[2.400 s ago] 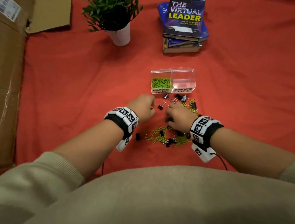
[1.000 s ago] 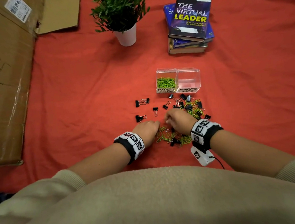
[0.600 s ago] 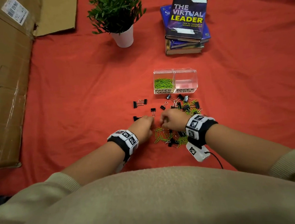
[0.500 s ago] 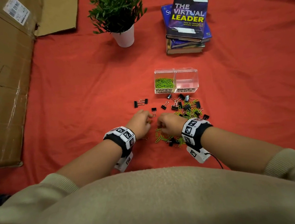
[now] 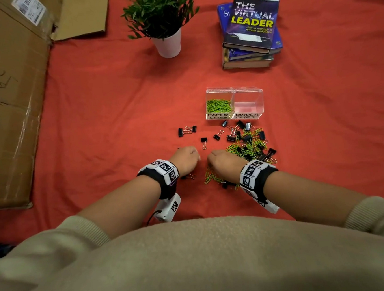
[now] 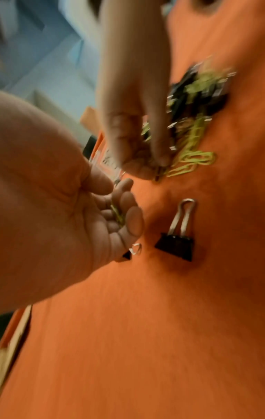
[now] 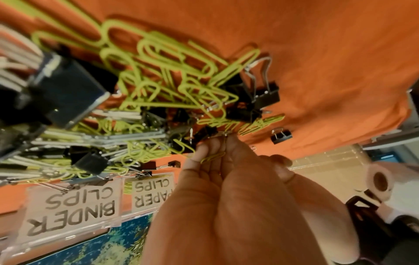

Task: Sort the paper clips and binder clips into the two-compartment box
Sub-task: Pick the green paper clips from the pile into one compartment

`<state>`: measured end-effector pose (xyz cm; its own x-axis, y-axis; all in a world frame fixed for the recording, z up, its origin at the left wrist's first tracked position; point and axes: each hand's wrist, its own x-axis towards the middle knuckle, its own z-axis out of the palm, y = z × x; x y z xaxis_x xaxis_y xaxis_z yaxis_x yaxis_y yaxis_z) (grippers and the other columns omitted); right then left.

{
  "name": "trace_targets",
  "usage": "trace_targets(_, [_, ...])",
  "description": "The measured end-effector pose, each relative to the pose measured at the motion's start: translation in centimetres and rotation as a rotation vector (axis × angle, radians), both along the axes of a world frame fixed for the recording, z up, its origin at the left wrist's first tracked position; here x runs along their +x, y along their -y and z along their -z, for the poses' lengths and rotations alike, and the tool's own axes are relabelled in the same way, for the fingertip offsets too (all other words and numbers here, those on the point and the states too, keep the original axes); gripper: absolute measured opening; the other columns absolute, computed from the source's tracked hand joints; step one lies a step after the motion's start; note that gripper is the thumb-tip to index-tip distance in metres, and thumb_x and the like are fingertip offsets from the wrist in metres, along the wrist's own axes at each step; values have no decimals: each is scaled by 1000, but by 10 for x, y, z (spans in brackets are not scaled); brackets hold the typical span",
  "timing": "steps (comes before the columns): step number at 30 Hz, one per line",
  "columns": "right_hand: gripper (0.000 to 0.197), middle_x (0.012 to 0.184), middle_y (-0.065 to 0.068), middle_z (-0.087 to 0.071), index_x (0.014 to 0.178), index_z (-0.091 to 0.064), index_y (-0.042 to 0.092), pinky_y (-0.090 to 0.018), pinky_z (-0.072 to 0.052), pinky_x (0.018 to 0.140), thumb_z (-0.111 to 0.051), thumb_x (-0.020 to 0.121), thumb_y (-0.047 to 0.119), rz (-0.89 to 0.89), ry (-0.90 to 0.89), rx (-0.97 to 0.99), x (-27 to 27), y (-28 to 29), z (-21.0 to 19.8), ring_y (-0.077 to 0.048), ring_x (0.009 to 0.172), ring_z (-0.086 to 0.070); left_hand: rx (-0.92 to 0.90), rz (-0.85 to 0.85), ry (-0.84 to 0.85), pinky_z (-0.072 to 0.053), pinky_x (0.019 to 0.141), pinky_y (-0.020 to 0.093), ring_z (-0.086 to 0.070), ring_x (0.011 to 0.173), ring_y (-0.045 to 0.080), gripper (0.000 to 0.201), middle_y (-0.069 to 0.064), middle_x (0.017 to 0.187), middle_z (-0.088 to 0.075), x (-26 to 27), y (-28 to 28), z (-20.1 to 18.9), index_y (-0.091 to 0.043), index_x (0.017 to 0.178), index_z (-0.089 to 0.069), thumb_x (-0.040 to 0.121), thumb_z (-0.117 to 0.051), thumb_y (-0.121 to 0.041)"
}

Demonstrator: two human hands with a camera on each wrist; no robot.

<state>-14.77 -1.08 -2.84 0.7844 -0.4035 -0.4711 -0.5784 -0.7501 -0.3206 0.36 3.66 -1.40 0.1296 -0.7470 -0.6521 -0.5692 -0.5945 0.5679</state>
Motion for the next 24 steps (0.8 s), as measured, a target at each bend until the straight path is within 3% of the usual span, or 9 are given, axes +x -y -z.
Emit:
trace_targets(3, [25, 115, -18, -52, 114, -50, -1, -33, -36, 91, -46, 90, 8, 12, 58, 9, -5, 1, 0, -31, 112, -49, -14, 262, 219, -44, 72, 33, -59, 85, 30, 19, 17, 91, -66, -11, -7, -3, -8, 83, -57, 90, -48, -24])
trace_targets(7, [24, 118, -17, -52, 113, -51, -2, -32, -35, 94, -46, 91, 8, 27, 21, 6, -6, 2, -3, -30, 114, -48, -51, 490, 378, -48, 77, 37, -60, 96, 32, 31, 13, 103, -62, -24, -19, 9, -11, 95, -54, 81, -61, -37])
trace_targets(10, [24, 117, -18, -53, 112, -51, -2, -33, -35, 96, -43, 90, 5, 16, -1, -17, -4, -1, -2, -32, 114, -48, -103, 511, 441, -48, 83, 41, -58, 105, 33, 38, 13, 114, -57, -28, -23, 14, -8, 108, -51, 83, -63, -35])
trace_targets(15, [22, 116, -19, -53, 110, -51, -2, -35, -36, 95, -42, 91, 5, 74, 21, 17, -4, 1, 2, -32, 112, -49, -146, 520, 460, -48, 84, 44, -57, 107, 36, 34, 14, 117, -56, -31, -27, 14, -7, 110, -50, 86, -59, -29])
trace_targets(17, [19, 110, -19, -58, 106, -54, -1, -35, -38, 88, -43, 93, 9, 163, 68, 82, -4, 5, -3, -32, 104, -54, -148, 530, 476, -48, 84, 44, -57, 108, 36, 30, 15, 118, -55, -32, -27, 12, -7, 111, -50, 87, -55, -25])
trace_targets(20, [14, 98, -10, -65, 101, -60, 7, -31, -46, 78, -50, 92, 13, 450, 205, 266, -10, 19, -13, -25, 89, -61, -138, 565, 500, -47, 82, 43, -58, 107, 36, 28, 16, 118, -55, -33, -27, 10, -6, 113, -51, 89, -51, -20])
trace_targets(24, [21, 73, 2, -58, 95, -63, 15, -23, -44, 58, -45, 90, 4, 741, 275, 538, -18, 41, -24, -11, 60, -51, -124, 556, 436, -47, 84, 44, -57, 105, 37, 28, 17, 116, -54, -32, -29, 12, -6, 111, -51, 89, -47, -22])
